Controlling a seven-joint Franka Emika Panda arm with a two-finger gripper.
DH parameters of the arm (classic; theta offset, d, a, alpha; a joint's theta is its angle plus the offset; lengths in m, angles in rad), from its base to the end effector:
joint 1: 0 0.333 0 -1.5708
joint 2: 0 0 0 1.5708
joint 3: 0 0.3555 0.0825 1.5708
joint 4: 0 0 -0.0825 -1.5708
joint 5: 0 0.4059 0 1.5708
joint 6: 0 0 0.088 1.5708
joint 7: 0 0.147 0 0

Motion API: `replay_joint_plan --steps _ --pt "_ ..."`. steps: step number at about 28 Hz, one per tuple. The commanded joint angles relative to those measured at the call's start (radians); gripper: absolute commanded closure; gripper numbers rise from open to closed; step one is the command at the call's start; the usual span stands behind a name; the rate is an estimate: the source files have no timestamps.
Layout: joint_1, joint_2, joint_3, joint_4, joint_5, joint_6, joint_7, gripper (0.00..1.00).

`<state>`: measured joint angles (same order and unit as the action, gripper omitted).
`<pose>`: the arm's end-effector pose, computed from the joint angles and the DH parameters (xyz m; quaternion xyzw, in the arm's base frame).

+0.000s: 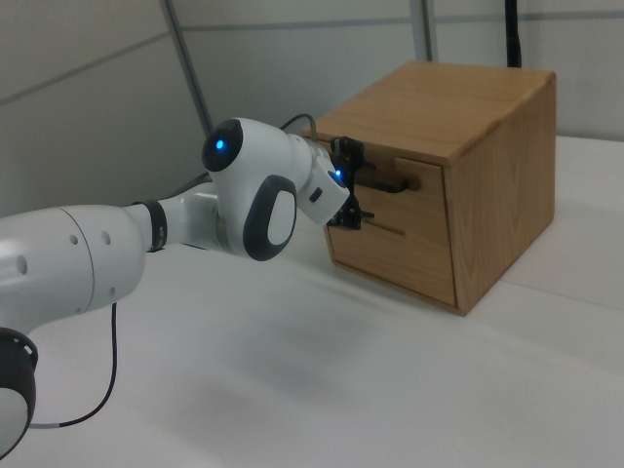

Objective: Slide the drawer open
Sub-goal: 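Lower the gripper onto the black bar handle and close on it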

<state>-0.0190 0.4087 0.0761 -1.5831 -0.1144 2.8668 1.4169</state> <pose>0.7891 0.0399 0.5098 -0.7249 0.5423 -0.3308 0.2664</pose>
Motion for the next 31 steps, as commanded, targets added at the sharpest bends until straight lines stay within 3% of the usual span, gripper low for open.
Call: replay_joint_plan --steps 1,5,6,7,13,18,26,31 --pt "0.004 0.01 -0.001 -0.003 -0.025 -0.003 -0.007 0.18" --pt "0.004 0.01 -0.001 -0.003 -0.054 -0.003 -0.006 0.47" --pt "0.004 0.009 -0.001 -0.003 -0.063 -0.004 -0.006 0.63" --pt "0.004 0.007 -0.001 -0.003 -0.067 -0.004 -0.007 0.72" --pt "0.004 -0.007 -0.001 -0.003 -0.073 -0.007 -0.009 1.0" --pt "0.004 -0.01 -0.001 -0.009 -0.11 -0.009 -0.009 1.0" --pt "0.004 -0.016 -0.001 -0.011 -0.111 -0.037 -0.009 1.0" --pt "0.004 -0.076 0.001 -0.034 -0.11 -0.122 -0.009 1.0"
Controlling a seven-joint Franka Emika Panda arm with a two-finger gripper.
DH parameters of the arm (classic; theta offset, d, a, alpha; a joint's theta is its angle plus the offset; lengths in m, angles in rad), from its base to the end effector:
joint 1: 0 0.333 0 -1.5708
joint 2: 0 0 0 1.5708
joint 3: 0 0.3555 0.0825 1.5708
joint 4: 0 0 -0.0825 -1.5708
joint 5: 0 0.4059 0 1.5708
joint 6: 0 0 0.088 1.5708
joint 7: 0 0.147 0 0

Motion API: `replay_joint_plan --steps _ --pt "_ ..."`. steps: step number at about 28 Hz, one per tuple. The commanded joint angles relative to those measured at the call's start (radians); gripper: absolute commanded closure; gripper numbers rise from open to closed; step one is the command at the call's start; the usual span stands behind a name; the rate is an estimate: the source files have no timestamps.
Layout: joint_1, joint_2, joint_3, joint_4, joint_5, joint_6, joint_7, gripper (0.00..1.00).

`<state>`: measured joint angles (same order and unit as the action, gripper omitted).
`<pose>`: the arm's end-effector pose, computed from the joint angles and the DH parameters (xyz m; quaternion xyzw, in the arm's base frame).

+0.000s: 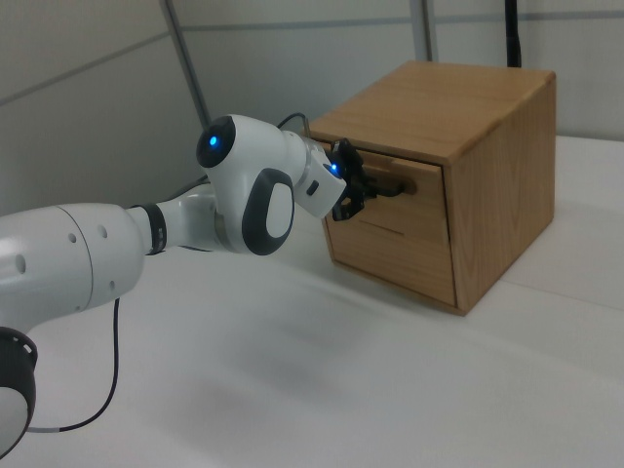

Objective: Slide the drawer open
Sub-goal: 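Lower the gripper onto the black bar handle and close on it, then pull the gripped handle outward, sliding the upper drawer out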

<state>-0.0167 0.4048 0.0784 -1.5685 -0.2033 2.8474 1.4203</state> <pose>0.7889 0.0465 0.5176 -0.7435 0.5154 -0.3490 0.2445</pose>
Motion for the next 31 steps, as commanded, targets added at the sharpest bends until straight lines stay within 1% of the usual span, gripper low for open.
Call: replay_joint_plan --steps 1,5,9,12,15,18,24,25,29,31 --pt "0.001 -0.083 0.0 -0.054 -0.021 -0.12 -0.012 1.0" --pt "0.001 -0.132 0.017 -0.076 -0.021 -0.198 -0.011 1.0" --pt "0.004 -0.162 0.018 -0.087 -0.019 -0.265 -0.012 1.0" --pt "0.004 -0.187 0.02 -0.088 -0.013 -0.361 -0.011 1.0" --pt "0.003 -0.213 0.03 -0.088 -0.005 -0.455 -0.008 1.0" --pt "0.004 -0.23 0.031 -0.088 0.002 -0.516 -0.003 1.0" --pt "0.003 -0.267 0.035 -0.09 0.048 -0.654 -0.001 1.0" --pt "0.004 -0.28 0.035 -0.09 0.057 -0.696 -0.003 1.0" --pt "0.004 -0.299 0.035 -0.091 0.071 -0.75 -0.006 1.0" --pt "0.004 -0.308 0.035 -0.103 0.076 -0.783 -0.009 1.0"
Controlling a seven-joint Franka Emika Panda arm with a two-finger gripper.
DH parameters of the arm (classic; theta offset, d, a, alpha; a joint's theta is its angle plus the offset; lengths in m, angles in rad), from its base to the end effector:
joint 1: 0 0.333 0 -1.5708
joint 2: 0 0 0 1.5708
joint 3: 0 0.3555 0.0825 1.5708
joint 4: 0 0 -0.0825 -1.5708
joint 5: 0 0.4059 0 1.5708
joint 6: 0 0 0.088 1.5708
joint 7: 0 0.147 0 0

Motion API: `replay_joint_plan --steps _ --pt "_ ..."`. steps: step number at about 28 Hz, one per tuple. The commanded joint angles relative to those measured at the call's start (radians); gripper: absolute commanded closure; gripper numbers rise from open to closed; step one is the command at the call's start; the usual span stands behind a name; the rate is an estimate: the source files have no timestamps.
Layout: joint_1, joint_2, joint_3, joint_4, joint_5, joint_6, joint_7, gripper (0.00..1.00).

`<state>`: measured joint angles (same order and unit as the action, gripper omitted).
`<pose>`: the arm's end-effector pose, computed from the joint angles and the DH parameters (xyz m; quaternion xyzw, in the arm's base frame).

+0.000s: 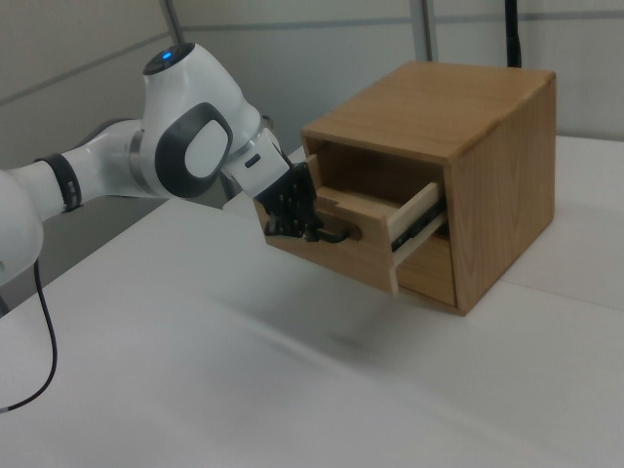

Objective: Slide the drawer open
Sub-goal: 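Pull the gripped handle outward, sliding the upper drawer out, then open the gripper, release the handle and lift the gripper away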

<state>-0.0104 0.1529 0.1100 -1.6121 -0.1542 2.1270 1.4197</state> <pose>0.6825 0.0513 0.5694 -0.7911 0.5811 -0.1744 0.0779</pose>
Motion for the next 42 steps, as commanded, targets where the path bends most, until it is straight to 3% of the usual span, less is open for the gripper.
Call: replay_joint_plan --steps 1,14,27,32,33,37,39,40,42 --pt "-0.002 -0.059 0.004 -0.063 0.027 -0.076 -0.008 1.0" --pt "-0.002 -0.093 0.008 -0.065 0.03 -0.243 -0.008 1.0" --pt "-0.003 -0.119 0.007 -0.058 0.044 -0.302 -0.008 1.0" --pt "-0.008 -0.11 0.007 -0.023 0.045 -0.282 -0.008 0.97" --pt "-0.009 -0.11 0.007 -0.005 0.045 -0.262 -0.007 0.95" --pt "-0.01 -0.113 0.007 0.024 0.047 -0.236 -0.007 0.66" --pt "-0.01 -0.113 0.007 0.053 0.048 -0.231 -0.007 0.37" --pt "-0.01 -0.113 0.007 0.061 0.05 -0.231 -0.007 0.29" --pt "-0.006 -0.116 0.007 0.073 0.059 -0.231 -0.01 0.22"
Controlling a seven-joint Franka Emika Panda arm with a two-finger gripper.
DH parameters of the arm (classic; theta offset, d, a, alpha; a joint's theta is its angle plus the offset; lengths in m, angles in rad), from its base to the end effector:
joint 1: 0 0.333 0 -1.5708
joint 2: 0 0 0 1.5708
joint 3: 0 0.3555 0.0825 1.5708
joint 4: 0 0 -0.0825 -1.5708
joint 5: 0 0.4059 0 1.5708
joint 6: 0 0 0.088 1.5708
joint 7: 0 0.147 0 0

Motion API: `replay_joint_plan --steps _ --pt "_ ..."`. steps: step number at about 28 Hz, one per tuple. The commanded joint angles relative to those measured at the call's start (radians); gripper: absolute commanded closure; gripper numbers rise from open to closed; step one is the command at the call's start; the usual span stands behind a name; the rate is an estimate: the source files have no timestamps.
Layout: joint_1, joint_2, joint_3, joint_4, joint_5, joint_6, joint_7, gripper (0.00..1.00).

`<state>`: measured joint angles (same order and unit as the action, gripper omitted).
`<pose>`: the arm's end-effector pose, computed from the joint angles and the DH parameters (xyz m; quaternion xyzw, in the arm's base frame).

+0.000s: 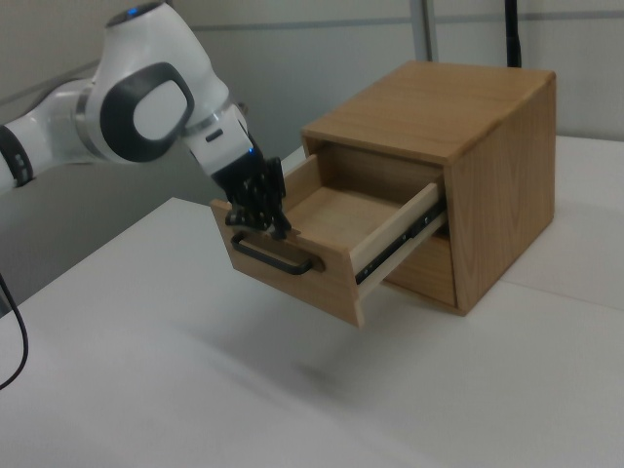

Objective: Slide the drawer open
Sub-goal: 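Open the gripper, release the handle and lift the gripper away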

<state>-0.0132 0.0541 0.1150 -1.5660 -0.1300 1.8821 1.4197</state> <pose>0.6325 0.0479 0.6278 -0.7892 0.5970 -0.1365 0.0459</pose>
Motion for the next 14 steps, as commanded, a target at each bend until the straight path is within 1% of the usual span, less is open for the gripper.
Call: replay_joint_plan --steps 1,3,4,7,10,11,14 --pt "-0.002 -0.019 0.003 0.043 0.039 0.014 -0.022 0.14" --pt "-0.002 -0.02 0.003 0.058 0.041 0.014 -0.047 0.02" --pt "-0.002 -0.02 0.003 0.063 0.041 0.014 -0.062 0.0" --pt "-0.001 -0.019 0.011 0.092 0.055 0.014 -0.139 0.0" --pt "0.001 -0.02 0.012 0.103 0.073 0.012 -0.209 0.0" --pt "0.001 -0.02 0.015 0.104 0.09 0.009 -0.255 0.0" --pt "0.001 -0.022 0.015 0.11 0.115 0.002 -0.335 0.0"
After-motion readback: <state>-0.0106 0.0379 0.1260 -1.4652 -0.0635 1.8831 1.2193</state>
